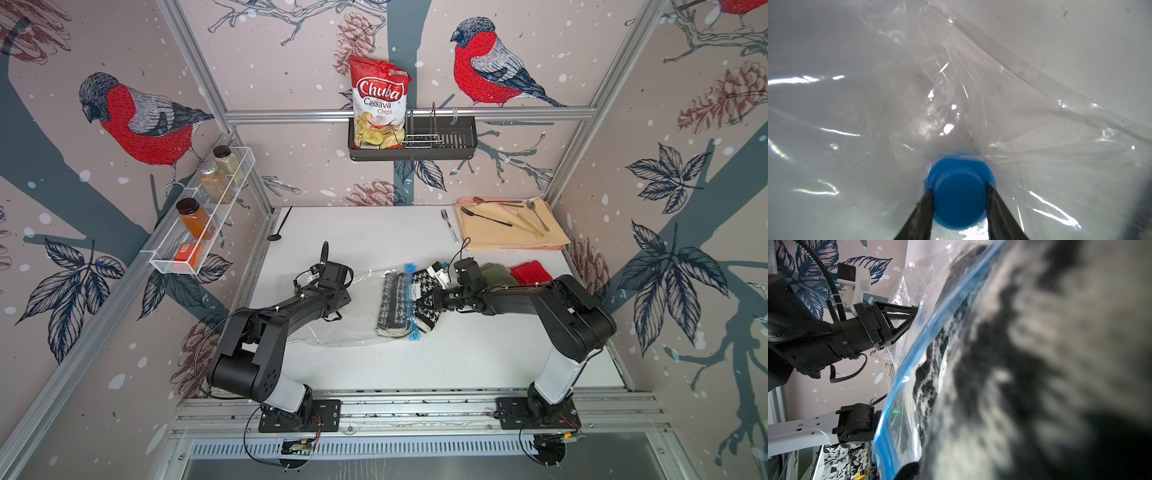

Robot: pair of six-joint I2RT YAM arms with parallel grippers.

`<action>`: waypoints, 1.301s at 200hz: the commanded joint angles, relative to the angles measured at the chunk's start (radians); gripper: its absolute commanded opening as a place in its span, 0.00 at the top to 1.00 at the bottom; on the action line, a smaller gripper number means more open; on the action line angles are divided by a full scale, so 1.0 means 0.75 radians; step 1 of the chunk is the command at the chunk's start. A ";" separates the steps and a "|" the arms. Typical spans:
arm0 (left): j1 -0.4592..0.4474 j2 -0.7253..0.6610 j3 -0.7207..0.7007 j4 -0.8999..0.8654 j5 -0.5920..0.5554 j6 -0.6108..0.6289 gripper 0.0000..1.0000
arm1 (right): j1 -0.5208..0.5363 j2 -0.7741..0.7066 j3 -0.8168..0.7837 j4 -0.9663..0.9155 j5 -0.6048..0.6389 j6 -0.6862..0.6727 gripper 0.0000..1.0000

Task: Take the scarf out of the vacuum bag
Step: Take out the scarf from the vacuum bag.

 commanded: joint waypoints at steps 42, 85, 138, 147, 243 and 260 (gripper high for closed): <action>0.004 0.003 0.005 -0.043 -0.018 0.002 0.58 | 0.001 -0.013 0.004 -0.007 0.006 -0.025 1.00; 0.004 0.009 0.011 -0.050 -0.017 0.001 0.58 | -0.002 -0.004 0.001 0.001 0.005 -0.024 1.00; 0.005 0.009 0.010 -0.047 -0.018 -0.002 0.58 | -0.007 -0.004 -0.004 0.009 0.004 -0.018 1.00; 0.005 0.010 0.011 -0.048 -0.018 -0.001 0.58 | -0.007 -0.002 -0.004 0.010 0.002 -0.016 1.00; 0.004 0.003 0.007 -0.040 -0.006 -0.001 0.58 | -0.009 0.005 -0.007 0.026 -0.001 -0.007 1.00; 0.004 0.001 0.005 -0.037 -0.006 -0.001 0.58 | -0.009 0.011 -0.004 0.026 -0.001 -0.005 1.00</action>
